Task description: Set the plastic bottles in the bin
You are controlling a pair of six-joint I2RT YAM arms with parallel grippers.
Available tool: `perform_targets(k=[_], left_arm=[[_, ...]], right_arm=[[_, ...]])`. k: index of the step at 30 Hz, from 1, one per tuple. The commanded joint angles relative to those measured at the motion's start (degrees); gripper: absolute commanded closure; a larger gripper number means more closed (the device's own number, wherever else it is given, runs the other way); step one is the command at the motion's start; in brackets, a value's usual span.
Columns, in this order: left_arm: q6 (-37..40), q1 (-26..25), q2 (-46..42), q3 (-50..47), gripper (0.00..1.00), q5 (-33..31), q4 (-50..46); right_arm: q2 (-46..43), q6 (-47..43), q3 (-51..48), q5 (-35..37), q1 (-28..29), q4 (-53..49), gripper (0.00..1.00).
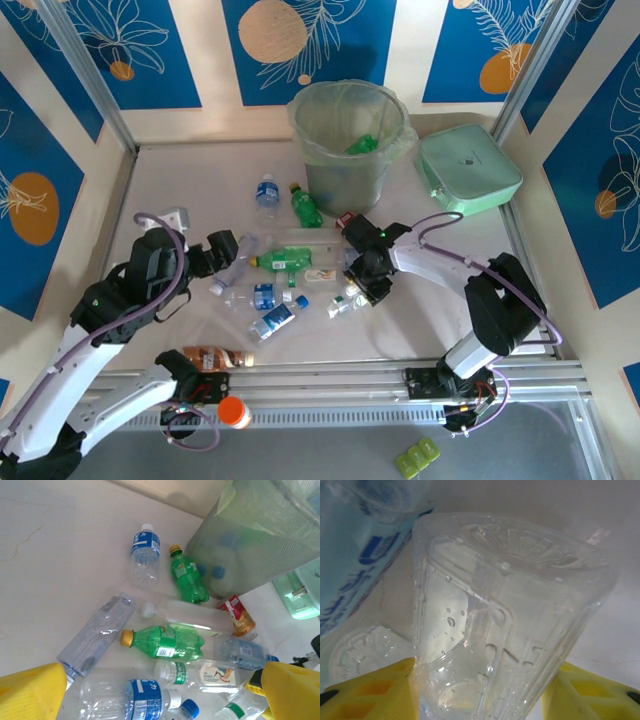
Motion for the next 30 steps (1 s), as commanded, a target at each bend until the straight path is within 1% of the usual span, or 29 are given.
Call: perform_targets(k=[1, 7, 8, 12, 16, 19, 22, 24, 25, 27, 30], left_arm=[[2.4, 0.0, -1.3, -0.4, 0.01, 0.8, -3.0], [5.8, 0.0, -4.4, -2.8, 0.01, 6.0, -4.6], [6.3, 0.0, -5.4, -3.4, 0.01, 6.4, -4.9], [8.6, 0.0, -8.5, -3.6, 0.01, 8.2, -6.9], [10.0, 0.0, -10.1, -1.5, 0.01, 8.2, -10.1], [11.5, 0.0, -9.7, 0.4, 0.01, 9.0, -11.6], [13.1, 0.0, -8.4, 2.6, 0.01, 11.1, -11.7], [14.3, 0.0, -7.4, 4.6, 0.01, 11.9, -11.7], [14.9, 0.0, -6.8, 5.6, 0.01, 12.5, -11.4], [16.0, 0.0, -6.0, 7.2, 0.01, 13.4, -10.5], [17.1, 0.0, -4.6, 9.0, 0.01, 15.3, -8.5]], right_arm=[[-2.4, 0.7, -3.4, 3.3, 0.9, -3.4, 0.41], [-4.4, -0.6, -5.5, 5.1, 0.6, -1.0, 0.15], [-4.2, -0.9, -5.3, 5.1, 0.5, -0.6, 0.13], [-2.8, -1.3, -5.6, 5.2, 0.1, 0.1, 0.12], [-4.2, 0.0, -6.9, 4.7, 0.5, -0.5, 0.34], [-7.7, 0.6, -5.9, 6.5, 1.5, -5.0, 0.46], [-13.8, -0.1, -4.2, 8.1, 2.1, -9.8, 0.49], [-18.3, -2.6, -2.4, 9.4, 2.1, -11.7, 0.49], [-20.7, -4.9, -1.3, 10.0, 1.7, -11.6, 0.52], [-25.5, -10.4, 0.2, 10.2, 0.4, -8.3, 0.57], [-29.7, -21.5, 3.5, 6.8, -4.3, -0.1, 0.56]])
